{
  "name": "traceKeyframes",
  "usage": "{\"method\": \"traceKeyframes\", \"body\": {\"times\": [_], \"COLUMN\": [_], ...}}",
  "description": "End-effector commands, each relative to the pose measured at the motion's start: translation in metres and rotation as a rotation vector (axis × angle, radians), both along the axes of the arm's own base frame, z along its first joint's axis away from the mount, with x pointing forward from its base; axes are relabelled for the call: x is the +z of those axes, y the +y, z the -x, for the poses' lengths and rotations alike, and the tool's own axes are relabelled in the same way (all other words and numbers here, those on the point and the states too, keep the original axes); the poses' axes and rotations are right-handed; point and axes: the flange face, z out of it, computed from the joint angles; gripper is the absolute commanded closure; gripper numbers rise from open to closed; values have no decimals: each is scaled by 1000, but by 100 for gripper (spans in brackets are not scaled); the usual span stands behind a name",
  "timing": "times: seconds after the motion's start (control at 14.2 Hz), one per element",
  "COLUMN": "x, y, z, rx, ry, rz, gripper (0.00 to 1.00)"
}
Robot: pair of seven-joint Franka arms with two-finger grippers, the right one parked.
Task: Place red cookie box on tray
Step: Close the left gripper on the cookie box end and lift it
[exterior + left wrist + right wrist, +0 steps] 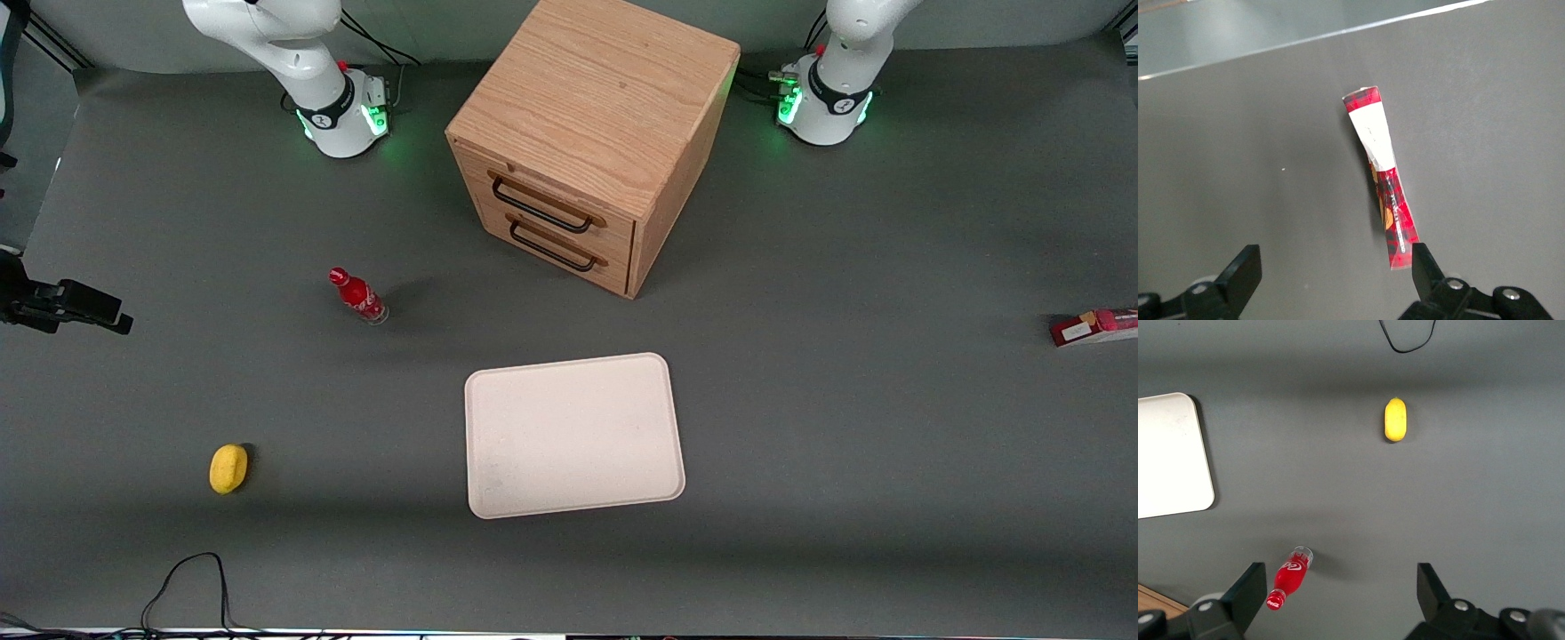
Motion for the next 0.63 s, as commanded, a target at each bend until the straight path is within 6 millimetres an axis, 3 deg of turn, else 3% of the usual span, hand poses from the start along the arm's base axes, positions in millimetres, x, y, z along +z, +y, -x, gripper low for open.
{"method": "traceKeyframes", "body": {"times": [0.0,0.56], "x": [-39,-129], "y": [-4,10], "z": [4,-8], "rx": [27,26], "ry": [-34,-69], "rz": [8,-6], "gripper": [0,0]}}
